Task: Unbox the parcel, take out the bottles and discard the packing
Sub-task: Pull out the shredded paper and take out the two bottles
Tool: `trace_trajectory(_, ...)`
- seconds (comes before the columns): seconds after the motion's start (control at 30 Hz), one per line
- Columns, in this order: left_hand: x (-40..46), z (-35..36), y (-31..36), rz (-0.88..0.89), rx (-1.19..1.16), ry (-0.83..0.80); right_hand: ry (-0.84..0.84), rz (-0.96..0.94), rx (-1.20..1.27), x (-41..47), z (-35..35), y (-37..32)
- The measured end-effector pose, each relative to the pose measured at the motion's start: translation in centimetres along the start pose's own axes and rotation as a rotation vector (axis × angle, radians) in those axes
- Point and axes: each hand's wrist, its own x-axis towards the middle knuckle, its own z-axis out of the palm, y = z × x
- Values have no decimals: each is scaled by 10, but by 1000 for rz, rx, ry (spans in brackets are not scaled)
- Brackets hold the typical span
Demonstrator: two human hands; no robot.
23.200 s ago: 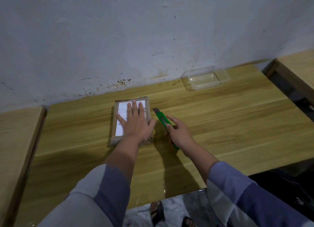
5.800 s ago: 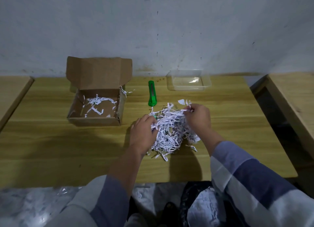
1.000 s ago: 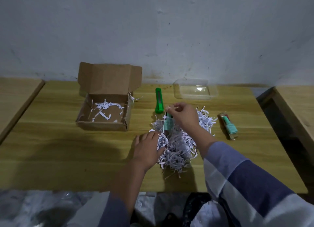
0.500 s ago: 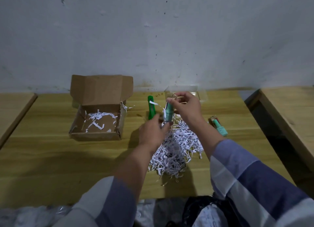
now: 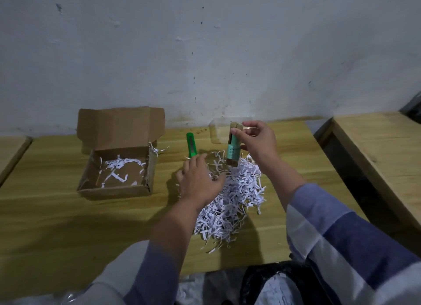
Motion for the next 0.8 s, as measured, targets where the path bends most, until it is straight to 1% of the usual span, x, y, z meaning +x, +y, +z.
trace_trajectory(0.1,6,2,18,41,-165,-48,-18,23,22,-4,3,4)
trace_trajectory(0.13,6,2,23,56,-183,-28,-6,14,28,-6,5,5)
trace_trajectory(0.2,6,3,31,82,-176,43,27,0,19,-10,6,7)
trace_trajectory(0.27,7,6,35,90,-150,90,42,26,-50,-17,5,9)
trace_trajectory(0.33,9,13,38,105,-139,92,65,66,-115,-21,0,14)
trace_trajectory(0.43,10,25,44,155,-51,-65,117,101,-191,-19,-19,23)
trace_trajectory(0.5,9,35,45,193,47,-169,141,131,-331,-12,-39,29)
trace_trajectory(0.57,9,46,41,222,141,-240,184,175,-455,-4,-63,35)
trace_trajectory(0.63,9,55,37,218,192,-319,225,215,-550,4,-87,41)
trace_trajectory(0.7,10,62,34,204,203,-364,268,263,-627,11,-108,47)
trace_trajectory(0.8,12,71,32,196,210,-346,305,353,-697,19,-128,59)
